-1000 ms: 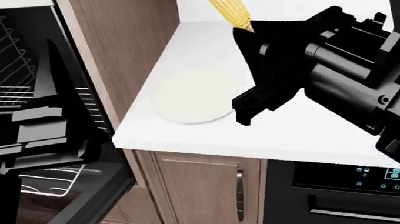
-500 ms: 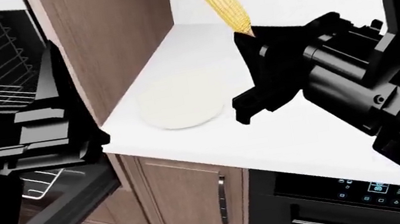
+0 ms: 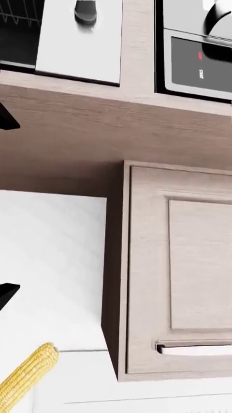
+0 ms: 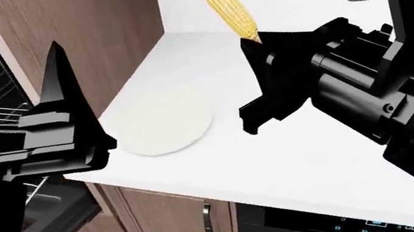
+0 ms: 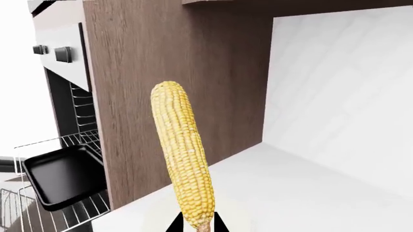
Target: Pick the corn from the oven and place it on the plate on the counter.
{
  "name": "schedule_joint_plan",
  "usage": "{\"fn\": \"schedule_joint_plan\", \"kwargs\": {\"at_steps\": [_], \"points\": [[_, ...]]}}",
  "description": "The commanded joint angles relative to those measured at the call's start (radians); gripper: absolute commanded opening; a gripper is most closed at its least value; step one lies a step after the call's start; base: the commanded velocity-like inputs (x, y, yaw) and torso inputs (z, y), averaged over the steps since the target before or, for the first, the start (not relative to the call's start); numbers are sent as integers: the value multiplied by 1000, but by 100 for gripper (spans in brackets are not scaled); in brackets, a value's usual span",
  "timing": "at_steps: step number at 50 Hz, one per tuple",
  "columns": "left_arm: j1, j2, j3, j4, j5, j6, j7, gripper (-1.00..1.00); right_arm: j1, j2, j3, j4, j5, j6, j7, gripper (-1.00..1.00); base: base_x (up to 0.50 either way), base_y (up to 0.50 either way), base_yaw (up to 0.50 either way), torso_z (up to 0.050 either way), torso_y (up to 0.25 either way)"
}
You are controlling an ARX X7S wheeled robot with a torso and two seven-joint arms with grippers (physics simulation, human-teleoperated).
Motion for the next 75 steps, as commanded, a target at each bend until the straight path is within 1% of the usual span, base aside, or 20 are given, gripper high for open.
{"fn": "schedule_joint_plan", "kwargs": {"at_steps": [1,19,24,38,40,46,51,55,66,75], "points": [[-4,2,8,-2,4,1,1,100,4,-4,2,4,-11,16,-4,-100,474,159,0,0,0],[-3,5,-1,1,8,1,13,100,-6,-3,12,4,-19,3,-6,-100,474,159,0,0,1],[-4,6,1,1,6,1,8,100,0,-3,7,0,-32,19,-5,-100,-2,5,0,0,2],[-5,13,1,0,9,-6,10,100,-5,1,5,-4,-37,27,-6,-100,75,526,0,0,1],[-7,12,4,0,9,-4,8,100,-16,3,14,1,-41,3,-4,-100,149,507,0,0,0],[-1,14,0,1,8,-4,11,100,-22,-7,0,16,-41,17,1,-100,0,0,0,0,2],[-3,14,8,1,1,5,0,100,-71,-9,-50,91,-67,52,-51,-100,0,0,0,0,0],[-8,8,17,1,-10,20,-18,100,-57,-51,-86,168,-87,109,-102,-100,0,0,0,0,0],[-5,-5,3,3,-43,26,-40,100,-111,-206,-170,281,-153,137,-198,-100,0,0,0,0,0],[-5,-5,-1,3,-62,25,-58,100,-162,-242,-199,309,-186,124,-230,-100,0,0,0,0,1]]}}
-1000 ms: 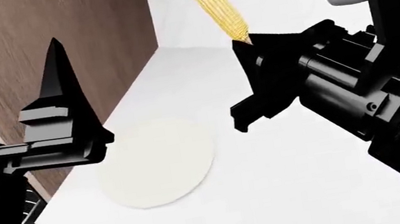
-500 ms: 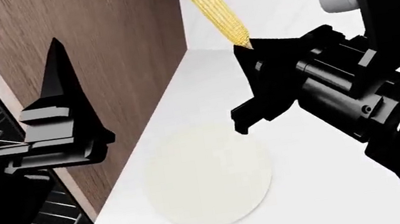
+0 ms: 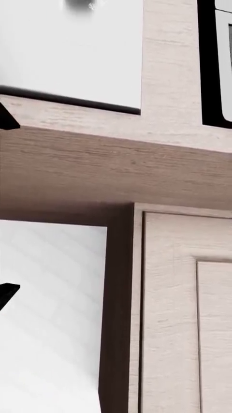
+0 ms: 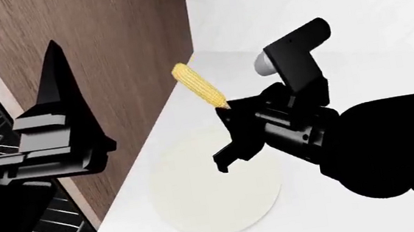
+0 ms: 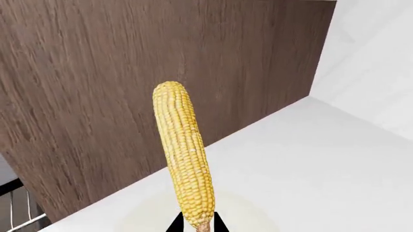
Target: Pick the corn from the oven and place it on the plate on the counter.
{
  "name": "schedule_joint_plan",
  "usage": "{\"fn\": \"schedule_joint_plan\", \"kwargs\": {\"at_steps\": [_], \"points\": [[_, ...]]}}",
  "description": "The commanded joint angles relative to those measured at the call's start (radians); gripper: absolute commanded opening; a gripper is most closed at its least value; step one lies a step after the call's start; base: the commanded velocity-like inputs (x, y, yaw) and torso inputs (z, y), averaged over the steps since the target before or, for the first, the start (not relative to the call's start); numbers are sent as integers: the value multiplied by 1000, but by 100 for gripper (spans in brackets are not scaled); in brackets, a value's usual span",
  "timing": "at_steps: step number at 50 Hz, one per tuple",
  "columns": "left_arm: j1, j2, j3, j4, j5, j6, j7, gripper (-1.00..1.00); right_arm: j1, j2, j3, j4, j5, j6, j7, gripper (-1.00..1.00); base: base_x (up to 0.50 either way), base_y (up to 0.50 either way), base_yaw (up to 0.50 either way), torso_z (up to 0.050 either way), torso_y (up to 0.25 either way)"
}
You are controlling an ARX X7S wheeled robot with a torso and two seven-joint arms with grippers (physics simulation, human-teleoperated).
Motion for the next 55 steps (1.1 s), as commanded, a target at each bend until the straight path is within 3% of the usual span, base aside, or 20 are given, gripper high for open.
{"fn": "schedule_joint_plan", "kwargs": {"at_steps": [1,40,55], "points": [[0,-1,-6,1,-24,1,-21,100,-48,-71,-39,67,-56,5,-61,-100,0,0,0,0,0],[8,21,-29,-2,-21,-32,-4,100,-167,-104,-103,147,-103,-10,-125,-100,0,0,0,0,0],[8,25,-26,-3,-13,-34,-1,100,-140,-99,-108,157,-79,29,-130,-100,0,0,0,1,0]]}}
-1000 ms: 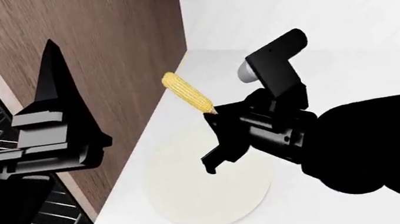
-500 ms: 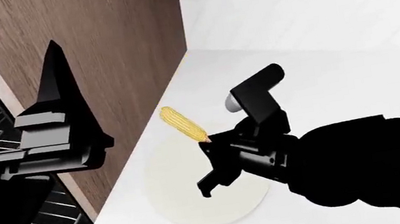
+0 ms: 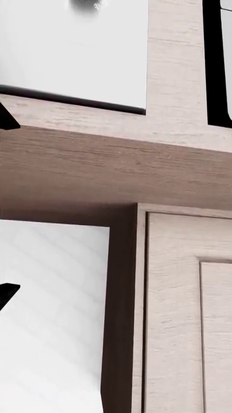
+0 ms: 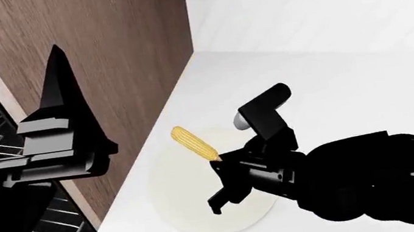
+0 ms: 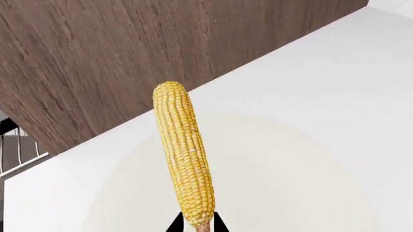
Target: Pick the corn from the oven and place it on the plate on the counter.
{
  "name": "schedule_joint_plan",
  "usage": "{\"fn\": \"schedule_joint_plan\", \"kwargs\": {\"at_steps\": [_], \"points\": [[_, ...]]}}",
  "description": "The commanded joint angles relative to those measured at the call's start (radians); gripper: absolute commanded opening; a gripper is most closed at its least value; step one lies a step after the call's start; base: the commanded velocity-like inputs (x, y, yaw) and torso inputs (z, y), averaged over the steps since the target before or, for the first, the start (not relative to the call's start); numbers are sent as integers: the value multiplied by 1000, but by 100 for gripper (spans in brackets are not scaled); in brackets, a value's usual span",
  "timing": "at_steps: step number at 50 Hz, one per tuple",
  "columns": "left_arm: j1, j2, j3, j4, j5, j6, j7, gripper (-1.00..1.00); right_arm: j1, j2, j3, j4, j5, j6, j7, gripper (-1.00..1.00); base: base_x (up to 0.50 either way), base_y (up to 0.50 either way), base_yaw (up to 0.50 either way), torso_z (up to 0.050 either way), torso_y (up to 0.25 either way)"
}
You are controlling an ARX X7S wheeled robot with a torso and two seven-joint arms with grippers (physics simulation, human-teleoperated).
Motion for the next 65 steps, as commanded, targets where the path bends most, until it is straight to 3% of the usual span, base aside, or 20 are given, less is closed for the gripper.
{"fn": "schedule_joint_plan", "kwargs": {"at_steps": [1,58,59,65], "points": [[1,6,-1,0,8,-5,7,100,30,2,-1,8,12,43,-12,-100,0,0,0,0,0],[5,21,16,3,40,-7,31,100,4,10,-6,21,12,43,-27,-100,0,0,0,0,0],[4,19,18,2,39,-5,29,100,8,8,-10,31,24,54,-17,100,0,0,0,0,0],[5,23,17,2,42,-9,34,100,11,7,-10,31,15,55,-17,100,0,0,0,0,0]]}}
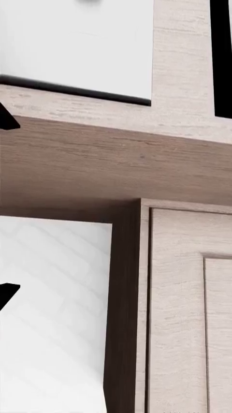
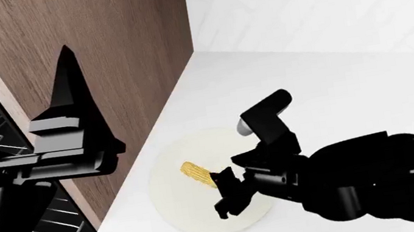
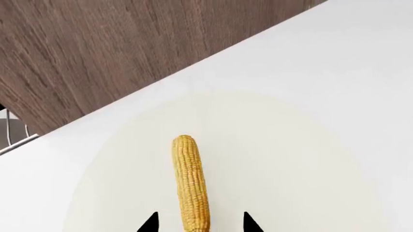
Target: Pick the corn from the oven and place it on the plate on the counter.
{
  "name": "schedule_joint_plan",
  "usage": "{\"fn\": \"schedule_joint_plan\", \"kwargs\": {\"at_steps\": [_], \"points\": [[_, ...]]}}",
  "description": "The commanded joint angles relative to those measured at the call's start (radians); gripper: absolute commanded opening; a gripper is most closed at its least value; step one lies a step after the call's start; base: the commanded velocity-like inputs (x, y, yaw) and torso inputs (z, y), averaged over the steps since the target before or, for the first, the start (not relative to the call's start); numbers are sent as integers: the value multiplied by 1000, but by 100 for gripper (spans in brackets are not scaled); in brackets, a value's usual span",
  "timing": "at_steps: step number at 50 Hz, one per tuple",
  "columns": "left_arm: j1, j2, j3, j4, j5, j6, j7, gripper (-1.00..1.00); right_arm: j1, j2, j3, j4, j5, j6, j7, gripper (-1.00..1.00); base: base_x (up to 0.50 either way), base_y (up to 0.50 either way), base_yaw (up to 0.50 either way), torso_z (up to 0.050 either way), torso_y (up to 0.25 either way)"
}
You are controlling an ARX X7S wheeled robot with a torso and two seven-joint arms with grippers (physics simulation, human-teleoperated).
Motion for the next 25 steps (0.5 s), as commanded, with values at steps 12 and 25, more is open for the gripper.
{"fn": "schedule_joint_plan", "kwargs": {"at_steps": [12,25], "points": [[2,-2,4,0,-2,4,-3,100,4,-6,3,5,-6,6,-7,100,0,0,0,0,0],[2,-1,3,0,-13,2,-11,100,14,-6,23,-13,3,-8,5,100,0,0,0,0,0]]}}
